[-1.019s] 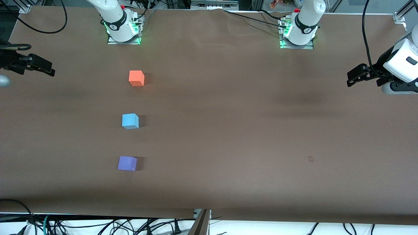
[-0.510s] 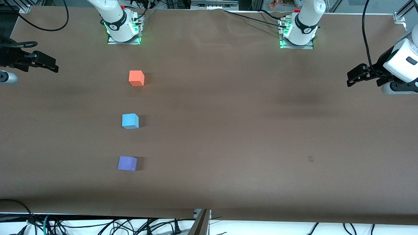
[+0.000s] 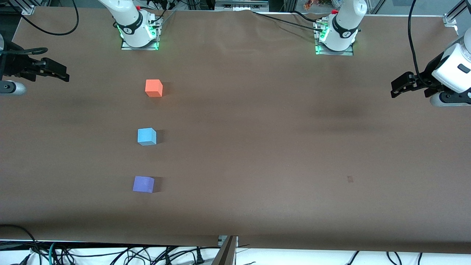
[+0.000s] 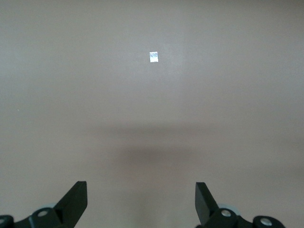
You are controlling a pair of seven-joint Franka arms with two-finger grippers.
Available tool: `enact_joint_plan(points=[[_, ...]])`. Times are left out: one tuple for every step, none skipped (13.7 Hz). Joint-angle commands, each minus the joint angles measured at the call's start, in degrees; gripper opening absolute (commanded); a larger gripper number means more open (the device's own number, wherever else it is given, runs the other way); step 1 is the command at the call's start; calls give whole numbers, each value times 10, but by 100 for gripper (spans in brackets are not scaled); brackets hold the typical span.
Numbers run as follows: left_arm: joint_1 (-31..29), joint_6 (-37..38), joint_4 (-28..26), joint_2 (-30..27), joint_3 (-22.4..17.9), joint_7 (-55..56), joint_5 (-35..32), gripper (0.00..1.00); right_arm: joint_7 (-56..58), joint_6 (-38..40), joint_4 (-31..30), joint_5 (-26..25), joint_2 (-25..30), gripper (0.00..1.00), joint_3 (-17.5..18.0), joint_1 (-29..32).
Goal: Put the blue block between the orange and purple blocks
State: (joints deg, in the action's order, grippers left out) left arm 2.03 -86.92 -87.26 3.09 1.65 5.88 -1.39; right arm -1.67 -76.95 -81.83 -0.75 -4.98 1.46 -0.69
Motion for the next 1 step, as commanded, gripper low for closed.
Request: enact_joint_plan(points=[[0, 13, 17, 8, 1, -9, -3, 100, 10, -3, -6, -3, 6, 100, 6, 8]])
